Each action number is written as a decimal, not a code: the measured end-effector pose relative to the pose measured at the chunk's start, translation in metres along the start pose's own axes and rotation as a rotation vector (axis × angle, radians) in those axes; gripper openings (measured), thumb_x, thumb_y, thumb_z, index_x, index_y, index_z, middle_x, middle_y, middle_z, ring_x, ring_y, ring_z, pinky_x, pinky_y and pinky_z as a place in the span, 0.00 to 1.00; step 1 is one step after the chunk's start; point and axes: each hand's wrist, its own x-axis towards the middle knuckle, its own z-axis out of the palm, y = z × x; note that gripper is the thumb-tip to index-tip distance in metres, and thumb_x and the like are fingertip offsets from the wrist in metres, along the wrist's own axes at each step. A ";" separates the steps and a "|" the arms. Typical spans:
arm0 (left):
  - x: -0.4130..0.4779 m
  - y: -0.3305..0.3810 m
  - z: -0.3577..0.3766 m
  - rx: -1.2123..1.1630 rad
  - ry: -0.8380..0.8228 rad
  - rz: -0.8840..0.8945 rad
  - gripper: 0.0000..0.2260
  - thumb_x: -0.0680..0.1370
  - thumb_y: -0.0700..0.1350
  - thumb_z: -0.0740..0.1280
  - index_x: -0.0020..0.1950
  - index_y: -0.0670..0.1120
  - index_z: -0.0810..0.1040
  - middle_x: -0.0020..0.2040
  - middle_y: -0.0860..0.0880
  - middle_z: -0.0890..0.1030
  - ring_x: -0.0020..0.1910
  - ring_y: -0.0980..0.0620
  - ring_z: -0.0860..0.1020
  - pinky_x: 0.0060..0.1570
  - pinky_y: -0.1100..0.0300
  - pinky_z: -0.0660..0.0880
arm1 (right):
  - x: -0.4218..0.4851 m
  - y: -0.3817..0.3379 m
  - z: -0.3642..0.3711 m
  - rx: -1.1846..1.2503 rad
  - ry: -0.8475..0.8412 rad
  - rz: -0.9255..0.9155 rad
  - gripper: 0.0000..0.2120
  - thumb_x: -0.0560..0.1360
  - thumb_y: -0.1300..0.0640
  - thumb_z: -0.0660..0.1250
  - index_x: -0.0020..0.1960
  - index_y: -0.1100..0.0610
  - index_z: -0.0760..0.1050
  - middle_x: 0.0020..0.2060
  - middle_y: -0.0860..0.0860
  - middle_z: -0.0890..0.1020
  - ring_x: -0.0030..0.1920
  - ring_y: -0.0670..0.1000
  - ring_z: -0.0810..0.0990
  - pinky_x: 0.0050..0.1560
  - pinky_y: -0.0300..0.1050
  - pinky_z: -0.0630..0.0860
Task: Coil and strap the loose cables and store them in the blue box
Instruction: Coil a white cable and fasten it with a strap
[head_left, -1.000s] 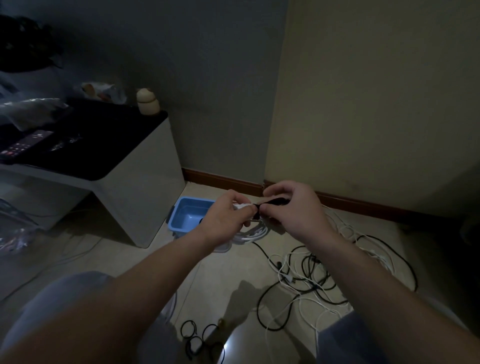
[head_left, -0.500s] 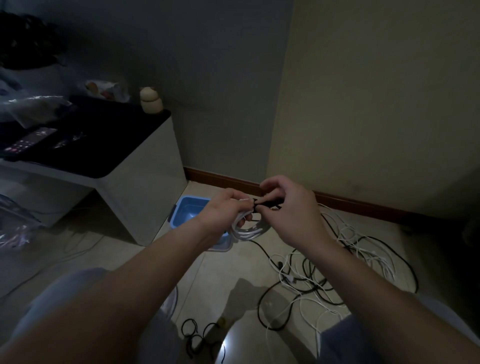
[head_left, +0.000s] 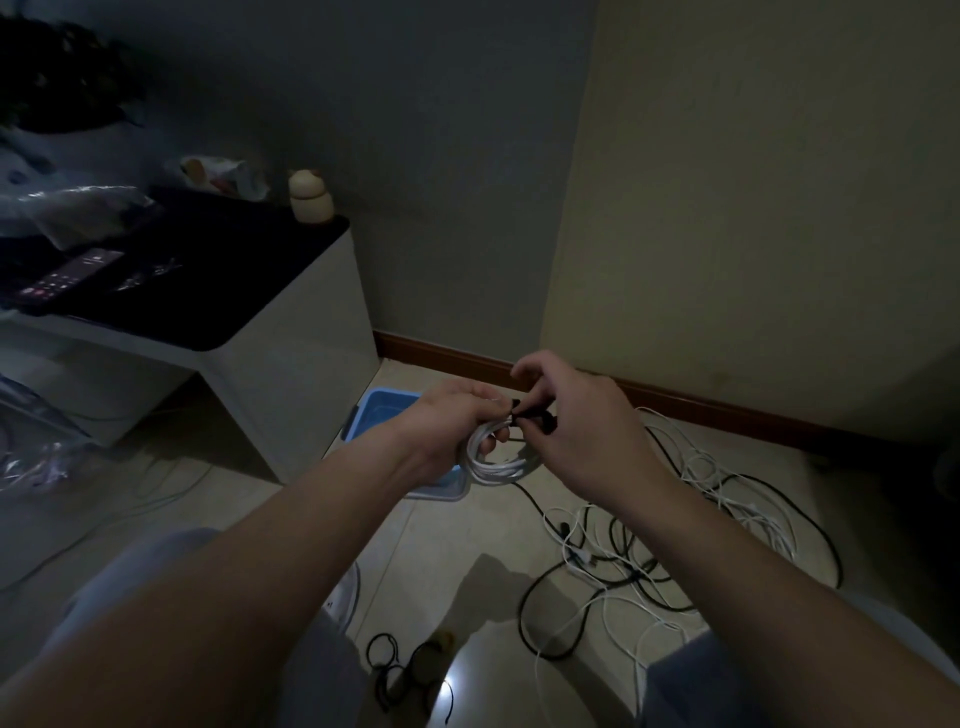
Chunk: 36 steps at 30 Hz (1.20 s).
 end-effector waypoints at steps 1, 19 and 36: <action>0.001 -0.001 -0.001 -0.017 -0.010 -0.007 0.19 0.81 0.38 0.63 0.33 0.48 0.85 0.32 0.45 0.80 0.26 0.54 0.76 0.27 0.64 0.74 | 0.000 0.000 0.000 -0.007 -0.004 -0.011 0.19 0.72 0.59 0.74 0.59 0.48 0.72 0.42 0.43 0.83 0.44 0.47 0.80 0.42 0.49 0.78; 0.005 0.001 -0.004 -0.111 -0.048 -0.131 0.09 0.71 0.48 0.75 0.41 0.42 0.86 0.35 0.46 0.80 0.34 0.53 0.76 0.37 0.60 0.72 | -0.001 0.001 -0.005 -0.156 0.011 -0.114 0.19 0.70 0.60 0.75 0.57 0.48 0.75 0.44 0.47 0.85 0.43 0.52 0.82 0.39 0.51 0.78; 0.004 0.005 0.002 -0.046 0.076 -0.030 0.10 0.79 0.42 0.68 0.48 0.36 0.83 0.34 0.45 0.77 0.31 0.53 0.74 0.33 0.61 0.70 | 0.009 0.017 -0.011 0.305 -0.038 0.050 0.14 0.70 0.57 0.74 0.52 0.47 0.75 0.40 0.38 0.85 0.47 0.39 0.83 0.48 0.33 0.75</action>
